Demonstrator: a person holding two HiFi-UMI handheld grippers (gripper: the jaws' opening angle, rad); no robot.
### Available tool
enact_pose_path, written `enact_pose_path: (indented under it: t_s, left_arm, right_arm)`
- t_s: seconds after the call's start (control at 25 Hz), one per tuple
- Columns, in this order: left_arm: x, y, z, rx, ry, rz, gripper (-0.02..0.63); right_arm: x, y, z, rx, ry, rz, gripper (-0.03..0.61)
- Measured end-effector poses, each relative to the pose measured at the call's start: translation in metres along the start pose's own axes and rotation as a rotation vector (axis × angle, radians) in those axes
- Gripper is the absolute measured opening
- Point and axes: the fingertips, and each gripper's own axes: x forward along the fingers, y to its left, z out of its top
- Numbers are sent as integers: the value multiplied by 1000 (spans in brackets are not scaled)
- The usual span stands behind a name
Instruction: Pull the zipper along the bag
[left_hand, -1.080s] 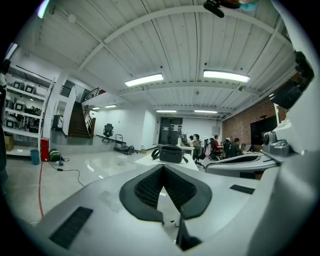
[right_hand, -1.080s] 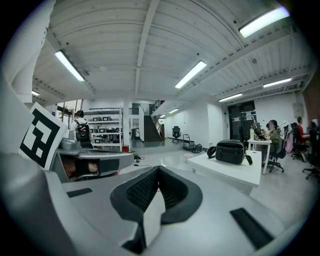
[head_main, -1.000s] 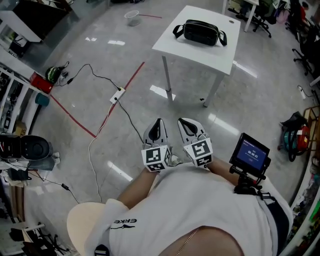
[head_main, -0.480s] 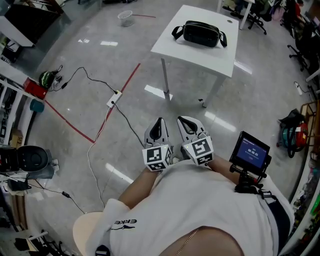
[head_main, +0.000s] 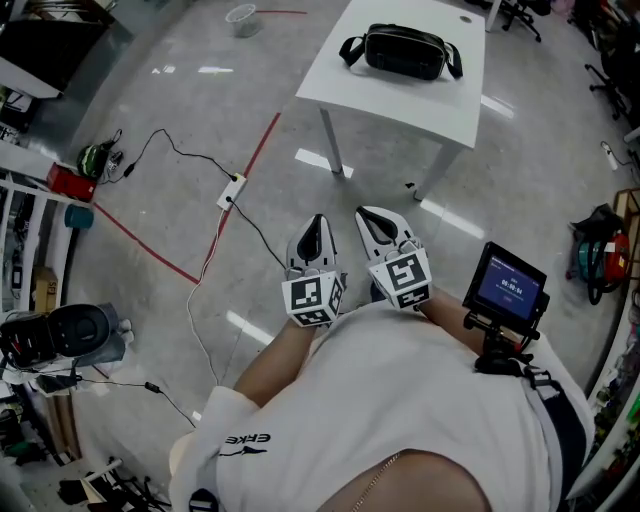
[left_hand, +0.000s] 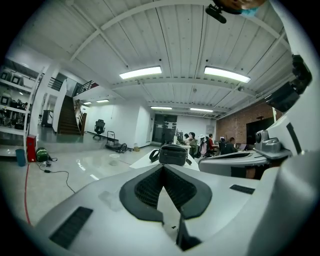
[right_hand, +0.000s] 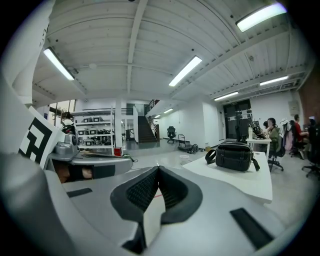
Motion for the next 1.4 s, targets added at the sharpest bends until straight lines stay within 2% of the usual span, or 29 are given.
enact_pose_path:
  t_s: [0.2, 0.4, 0.64, 0.92, 1.12, 1.4]
  left_arm:
    - [82, -6, 7, 23, 23, -25, 3]
    - [135, -21, 13, 39, 32, -55, 3]
    - [182, -40, 11, 44, 49, -85, 3]
    - [220, -46, 11, 51, 91, -112, 3]
    - [260, -35, 14, 52, 104, -164, 3]
    - [330, -22, 31, 58, 103, -285, 3]
  right_arm:
    - [42, -66, 6, 25, -2, -9, 5]
    - [63, -111, 9, 33, -7, -25, 5]
    - [75, -159, 5, 60, -2, -66, 5]
    - [89, -190, -1, 113, 22, -110, 5]
    - [113, -215, 3, 125, 32, -171, 5]
    - [156, -261, 8, 170, 61, -298, 5]
